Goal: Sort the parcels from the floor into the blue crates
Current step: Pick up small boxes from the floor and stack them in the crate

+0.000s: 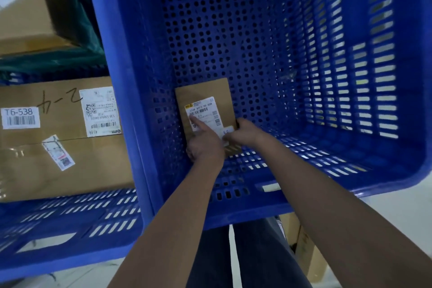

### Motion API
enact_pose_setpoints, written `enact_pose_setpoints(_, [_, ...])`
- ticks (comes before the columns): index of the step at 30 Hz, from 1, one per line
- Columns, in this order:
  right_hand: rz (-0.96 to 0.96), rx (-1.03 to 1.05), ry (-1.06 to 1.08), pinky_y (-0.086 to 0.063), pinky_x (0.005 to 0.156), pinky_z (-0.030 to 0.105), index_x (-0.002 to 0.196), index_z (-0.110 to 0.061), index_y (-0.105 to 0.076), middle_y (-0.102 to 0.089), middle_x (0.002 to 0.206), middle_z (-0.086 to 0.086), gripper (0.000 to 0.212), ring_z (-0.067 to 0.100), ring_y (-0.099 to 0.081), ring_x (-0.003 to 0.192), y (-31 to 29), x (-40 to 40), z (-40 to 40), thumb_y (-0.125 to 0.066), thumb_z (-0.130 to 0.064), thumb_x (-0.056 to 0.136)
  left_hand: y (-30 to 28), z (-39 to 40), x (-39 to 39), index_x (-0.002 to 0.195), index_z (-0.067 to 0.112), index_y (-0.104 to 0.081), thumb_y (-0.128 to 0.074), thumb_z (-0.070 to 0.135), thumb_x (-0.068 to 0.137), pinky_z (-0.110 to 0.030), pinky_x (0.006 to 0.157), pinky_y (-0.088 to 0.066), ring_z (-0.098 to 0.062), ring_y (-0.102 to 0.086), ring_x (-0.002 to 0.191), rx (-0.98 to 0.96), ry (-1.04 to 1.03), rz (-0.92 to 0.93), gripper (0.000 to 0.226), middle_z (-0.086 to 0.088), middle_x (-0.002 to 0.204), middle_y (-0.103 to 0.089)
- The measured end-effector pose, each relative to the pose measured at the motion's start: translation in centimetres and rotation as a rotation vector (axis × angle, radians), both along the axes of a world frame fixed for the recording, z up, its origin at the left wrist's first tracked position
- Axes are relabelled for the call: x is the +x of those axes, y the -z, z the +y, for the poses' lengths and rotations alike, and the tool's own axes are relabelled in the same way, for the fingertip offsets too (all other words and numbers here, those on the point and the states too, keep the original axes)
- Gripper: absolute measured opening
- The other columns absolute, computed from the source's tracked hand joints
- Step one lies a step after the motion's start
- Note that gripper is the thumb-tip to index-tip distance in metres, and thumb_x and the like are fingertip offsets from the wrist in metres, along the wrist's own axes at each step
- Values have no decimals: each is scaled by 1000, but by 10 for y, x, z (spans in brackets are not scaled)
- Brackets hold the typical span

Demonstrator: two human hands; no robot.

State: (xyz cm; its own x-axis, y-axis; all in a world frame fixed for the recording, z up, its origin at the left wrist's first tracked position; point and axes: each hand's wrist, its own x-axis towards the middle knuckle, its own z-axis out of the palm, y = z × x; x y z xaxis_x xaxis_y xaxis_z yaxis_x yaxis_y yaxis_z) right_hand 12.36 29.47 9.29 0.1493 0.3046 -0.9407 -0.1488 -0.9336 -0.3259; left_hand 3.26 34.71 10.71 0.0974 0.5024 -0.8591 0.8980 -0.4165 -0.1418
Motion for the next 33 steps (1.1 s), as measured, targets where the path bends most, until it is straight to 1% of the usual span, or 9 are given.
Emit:
enact_pose_setpoints(7, [-190, 30, -179, -41, 97, 30, 140, -6, -37, -44, 142, 12, 57, 25, -47, 124, -53, 31, 7, -58, -26, 91, -23, 13, 12, 146, 1, 16, -51, 37, 93, -36, 78, -42, -29, -55, 113, -91, -110, -21, 93, -17, 139, -45])
enact_pose_setpoints(9, [-273, 194, -57, -37, 97, 24, 143, -12, -36, -47, 141, 5, 58, 18, -46, 127, -86, 47, 5, -57, -28, 92, -38, 15, 25, 147, 1, -7, -45, 33, 96, -38, 85, -45, -31, -55, 110, -100, -165, -255, 71, -15, 128, -53])
enact_pose_setpoints(12, [-351, 424, 257, -47, 91, 21, 127, -22, -54, -63, 112, -8, 36, 8, -60, 106, -134, 65, -13, -59, -25, 91, -69, 7, 54, 132, 6, -39, -42, 25, 97, -36, 68, -44, -26, -56, 77, -142, -303, -702, 40, 3, 75, -52])
enact_pose_setpoints(16, [-525, 617, 540, -54, 83, 24, 97, -30, -60, -69, 101, 2, 18, 12, -67, 92, -175, 82, -57, -60, -14, 90, -111, -19, 97, 111, 15, -54, -44, 23, 95, -37, 55, -42, -20, -52, 58, -170, -247, -1070, 21, 1, 70, -57])
enact_pose_setpoints(19, [-627, 651, 734, -53, 75, 20, 94, -19, -61, -69, 90, 6, 18, 10, -68, 80, -189, 94, -99, -57, -2, 89, -135, -48, 123, 105, 18, -57, -48, 19, 94, -41, 62, -46, -19, -54, 65, -258, -136, -1150, 14, -4, 80, -62])
enact_pose_setpoints(22, [-749, 641, 940, -53, 69, 20, 93, -14, -61, -71, 77, -4, 19, 8, -68, 70, -198, 108, -151, -52, 2, 88, -152, -79, 142, 103, 19, -61, -54, 14, 89, -31, 74, -49, -9, -56, 78, -265, -4, -1178, 16, 6, 86, -61])
enact_pose_setpoints(26, [-896, 564, 1236, -54, 64, 25, 89, -16, -61, -70, 72, -5, 21, 13, -66, 66, -195, 125, -234, -48, 0, 88, -181, -132, 163, 97, 22, -61, -56, 9, 88, -5, 66, -40, 8, -54, 72, -348, -92, -1308, 16, 17, 75, -57])
enact_pose_setpoints(30, [-792, 263, 1275, -52, 73, 35, 104, -11, -55, -64, 94, 14, 17, 24, -63, 85, -143, 140, -309, -46, -3, 91, -191, -209, 184, 102, 21, -62, -57, 10, 86, -8, 68, -45, 4, -56, 78, -485, 76, -1319, 19, 13, 86, -58])
enact_pose_setpoints(33, [-545, 78, 1142, -45, 74, 33, 118, -3, -47, -55, 103, 16, 23, 25, -57, 94, -86, 140, -361, -46, -10, 96, -171, -277, 196, 116, 22, -57, -58, 20, 87, -16, 73, -43, -7, -54, 96, -517, 435, -1155, 29, 4, 109, -56])
